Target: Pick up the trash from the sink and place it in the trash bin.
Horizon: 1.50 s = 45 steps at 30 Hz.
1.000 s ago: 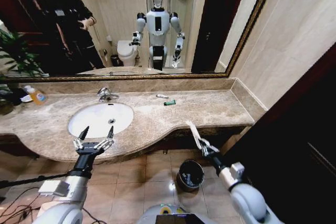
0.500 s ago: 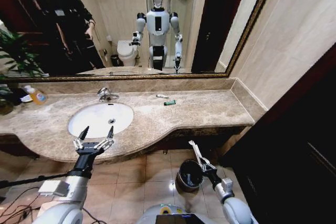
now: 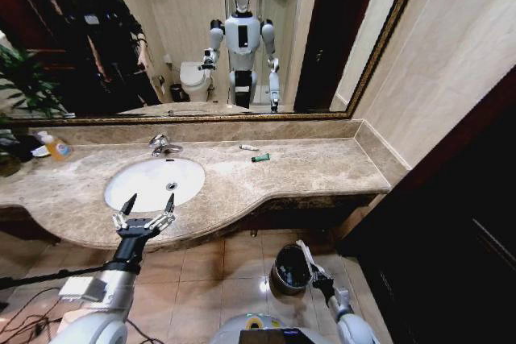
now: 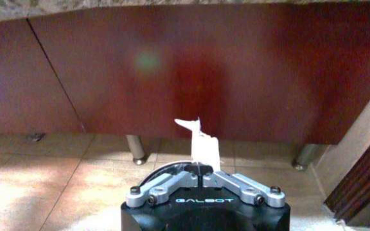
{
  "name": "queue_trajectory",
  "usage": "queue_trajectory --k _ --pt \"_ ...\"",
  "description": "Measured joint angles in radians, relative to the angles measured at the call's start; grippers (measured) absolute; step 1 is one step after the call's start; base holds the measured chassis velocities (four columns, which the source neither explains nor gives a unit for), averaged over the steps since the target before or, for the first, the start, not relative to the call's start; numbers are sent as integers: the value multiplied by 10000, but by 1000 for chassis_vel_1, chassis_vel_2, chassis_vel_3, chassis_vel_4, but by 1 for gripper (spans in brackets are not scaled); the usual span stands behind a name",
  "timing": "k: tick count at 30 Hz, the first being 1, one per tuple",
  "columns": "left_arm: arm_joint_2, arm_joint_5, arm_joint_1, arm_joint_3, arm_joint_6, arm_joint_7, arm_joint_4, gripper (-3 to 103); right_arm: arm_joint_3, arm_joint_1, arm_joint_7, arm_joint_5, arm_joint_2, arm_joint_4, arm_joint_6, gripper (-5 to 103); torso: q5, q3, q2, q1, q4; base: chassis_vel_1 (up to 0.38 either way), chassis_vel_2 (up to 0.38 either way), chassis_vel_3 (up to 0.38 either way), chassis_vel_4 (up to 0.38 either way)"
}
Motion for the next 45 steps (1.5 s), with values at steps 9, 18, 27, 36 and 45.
queue_trajectory --k 9,18,27,36,45 --pt "0 0 0 0 0 0 0 100 -556 634 190 21 215 -570 29 0 0 0 0 0 0 0 0 0 0" --pt "0 0 -1 0 0 0 0 100 -596 922 191 -13 304 -920 67 0 0 0 0 0 0 0 0 0 0" --pt "0 0 0 0 0 0 0 100 -570 925 407 -7 277 -838 116 22 0 0 0 0 0 0 0 0 0" --pt "0 0 0 0 0 0 0 100 -583 827 497 -33 340 -779 184 55 0 0 0 0 -1 0 0 0 0" --pt "0 0 0 0 0 0 0 100 -586 688 508 -45 322 -472 182 88 0 0 0 0 -1 0 0 0 0"
